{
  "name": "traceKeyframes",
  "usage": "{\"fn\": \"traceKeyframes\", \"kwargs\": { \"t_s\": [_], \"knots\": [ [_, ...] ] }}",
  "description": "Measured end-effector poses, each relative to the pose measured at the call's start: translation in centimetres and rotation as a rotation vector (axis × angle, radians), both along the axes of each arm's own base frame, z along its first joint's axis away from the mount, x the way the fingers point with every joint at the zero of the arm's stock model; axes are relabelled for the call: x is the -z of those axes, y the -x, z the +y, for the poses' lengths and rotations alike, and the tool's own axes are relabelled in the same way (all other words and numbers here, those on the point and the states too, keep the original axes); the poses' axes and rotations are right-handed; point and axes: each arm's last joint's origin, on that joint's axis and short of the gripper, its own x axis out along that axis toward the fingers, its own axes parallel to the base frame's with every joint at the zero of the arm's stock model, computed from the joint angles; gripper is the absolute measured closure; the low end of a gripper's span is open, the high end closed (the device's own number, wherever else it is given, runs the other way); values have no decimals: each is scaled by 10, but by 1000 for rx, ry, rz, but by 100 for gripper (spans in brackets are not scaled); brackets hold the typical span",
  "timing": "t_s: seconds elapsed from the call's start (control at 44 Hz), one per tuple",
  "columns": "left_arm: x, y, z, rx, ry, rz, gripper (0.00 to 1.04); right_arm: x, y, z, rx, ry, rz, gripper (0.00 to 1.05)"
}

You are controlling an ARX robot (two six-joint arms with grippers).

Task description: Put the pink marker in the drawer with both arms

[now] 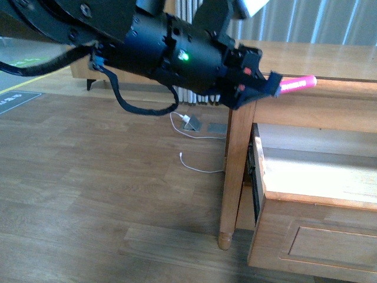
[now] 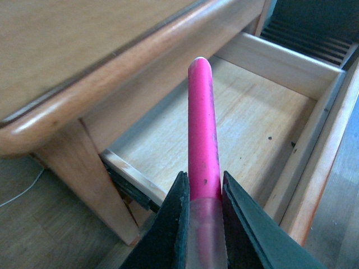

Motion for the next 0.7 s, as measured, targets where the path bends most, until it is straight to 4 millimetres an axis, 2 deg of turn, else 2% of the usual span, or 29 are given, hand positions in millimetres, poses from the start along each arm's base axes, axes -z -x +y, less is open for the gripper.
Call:
{"fn": "traceKeyframes", "kwargs": {
  "t_s": [0.182,0.386,0.705],
  "knots": [
    [34,-14,-30,33,-48,20,91,0,0,0,0,0,0,8],
    [48,-26,-51,64,-57,25,91,0,0,0,0,0,0,8],
    [65,-36,-66,80,-72,49,91,0,0,0,0,0,0,8]
  ]
}}
